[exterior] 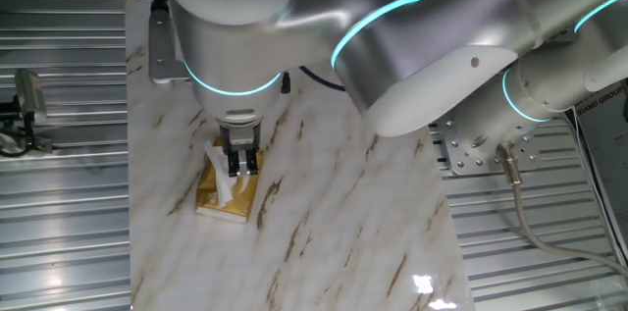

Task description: Pull out a napkin

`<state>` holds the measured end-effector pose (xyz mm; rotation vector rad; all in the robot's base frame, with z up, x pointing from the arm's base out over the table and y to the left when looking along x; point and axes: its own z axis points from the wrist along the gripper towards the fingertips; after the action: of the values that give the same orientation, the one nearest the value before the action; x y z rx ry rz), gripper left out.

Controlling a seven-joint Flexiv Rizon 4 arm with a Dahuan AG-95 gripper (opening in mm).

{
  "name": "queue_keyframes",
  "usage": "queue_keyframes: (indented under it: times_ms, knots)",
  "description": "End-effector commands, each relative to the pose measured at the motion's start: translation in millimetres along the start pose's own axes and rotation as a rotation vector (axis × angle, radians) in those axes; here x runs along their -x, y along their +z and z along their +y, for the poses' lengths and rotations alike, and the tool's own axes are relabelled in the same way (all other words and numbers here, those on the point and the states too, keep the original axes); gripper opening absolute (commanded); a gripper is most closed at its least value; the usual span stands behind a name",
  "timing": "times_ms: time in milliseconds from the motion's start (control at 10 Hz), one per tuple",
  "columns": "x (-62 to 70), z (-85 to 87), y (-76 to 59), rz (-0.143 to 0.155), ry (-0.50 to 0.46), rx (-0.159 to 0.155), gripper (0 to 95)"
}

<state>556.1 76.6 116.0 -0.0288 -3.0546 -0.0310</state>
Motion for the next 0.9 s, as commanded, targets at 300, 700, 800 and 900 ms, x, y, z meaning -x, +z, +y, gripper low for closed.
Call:
queue_keyframes:
  times_ms: [300, 700, 800, 900]
  knots:
    - [-0.3, 0.8, 5.9, -0.015, 0.007, -0.003, 0.0]
    - [3.9, 5.1, 6.6, -0.022, 0.052, 0.001, 0.0]
    - [3.6, 6.3, 6.5, -0.022, 0.096, 0.017, 0.0]
    - [3.2, 7.0, 6.6, -0.024, 0.108, 0.024, 0.0]
